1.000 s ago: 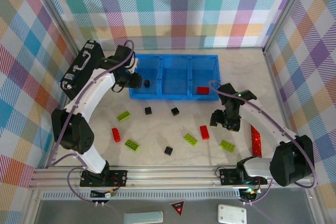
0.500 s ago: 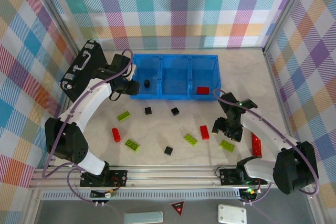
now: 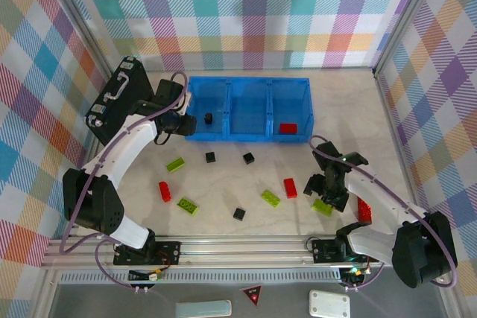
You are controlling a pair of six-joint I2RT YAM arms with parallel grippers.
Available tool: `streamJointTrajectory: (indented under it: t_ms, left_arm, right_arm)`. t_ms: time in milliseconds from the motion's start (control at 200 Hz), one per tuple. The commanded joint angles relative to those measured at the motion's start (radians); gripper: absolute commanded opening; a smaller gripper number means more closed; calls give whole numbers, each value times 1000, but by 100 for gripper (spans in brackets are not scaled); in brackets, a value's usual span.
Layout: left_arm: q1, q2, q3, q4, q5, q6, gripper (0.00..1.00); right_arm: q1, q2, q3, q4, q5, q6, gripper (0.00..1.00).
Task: Sort the legos into containers by color
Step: Pick up the lego from the bottom-right of the table.
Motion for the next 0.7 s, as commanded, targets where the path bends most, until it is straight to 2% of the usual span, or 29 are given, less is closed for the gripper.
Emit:
streamJointTrajectory:
  t_ms: [0,250,695]
  left_arm:
    - [18,-16,-15,26,16,10,48]
    - [23,-21,-22,32,25,8,48]
    - [22,-27,-31,35,34,5,48]
  right_arm:
    - [7,-11,-29,25,-9,35,81]
    - [7,3,-67,43,-11,47,83]
    - [8,-67,-117,46,12,87,90]
